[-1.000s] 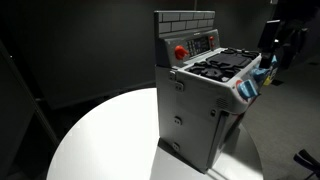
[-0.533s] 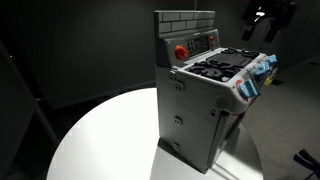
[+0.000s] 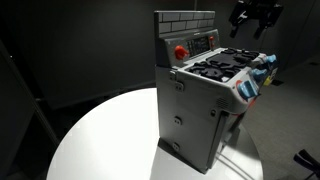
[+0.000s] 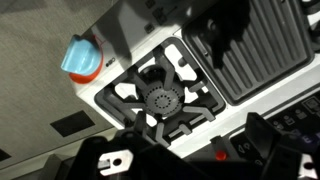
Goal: Press an orange top right button on the microwave oven controlling panel of the stove
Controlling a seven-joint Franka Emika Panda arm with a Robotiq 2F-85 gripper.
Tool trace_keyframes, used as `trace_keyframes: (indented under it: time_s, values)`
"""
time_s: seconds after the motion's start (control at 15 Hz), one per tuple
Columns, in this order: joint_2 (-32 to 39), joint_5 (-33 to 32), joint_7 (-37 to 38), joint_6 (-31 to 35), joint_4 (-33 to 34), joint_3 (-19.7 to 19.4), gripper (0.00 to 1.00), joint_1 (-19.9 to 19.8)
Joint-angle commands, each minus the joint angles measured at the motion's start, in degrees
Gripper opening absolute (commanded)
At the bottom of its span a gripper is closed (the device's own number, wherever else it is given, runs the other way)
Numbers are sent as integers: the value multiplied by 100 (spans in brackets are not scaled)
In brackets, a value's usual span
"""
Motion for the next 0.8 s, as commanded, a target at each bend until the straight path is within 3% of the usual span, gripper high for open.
trace_keyframes:
  time_s: [0.0, 0.73]
  values:
    - [494, -306, 476, 28, 497, -3, 100, -65]
    - [1361, -740, 1207, -134, 1439, -202, 100, 130]
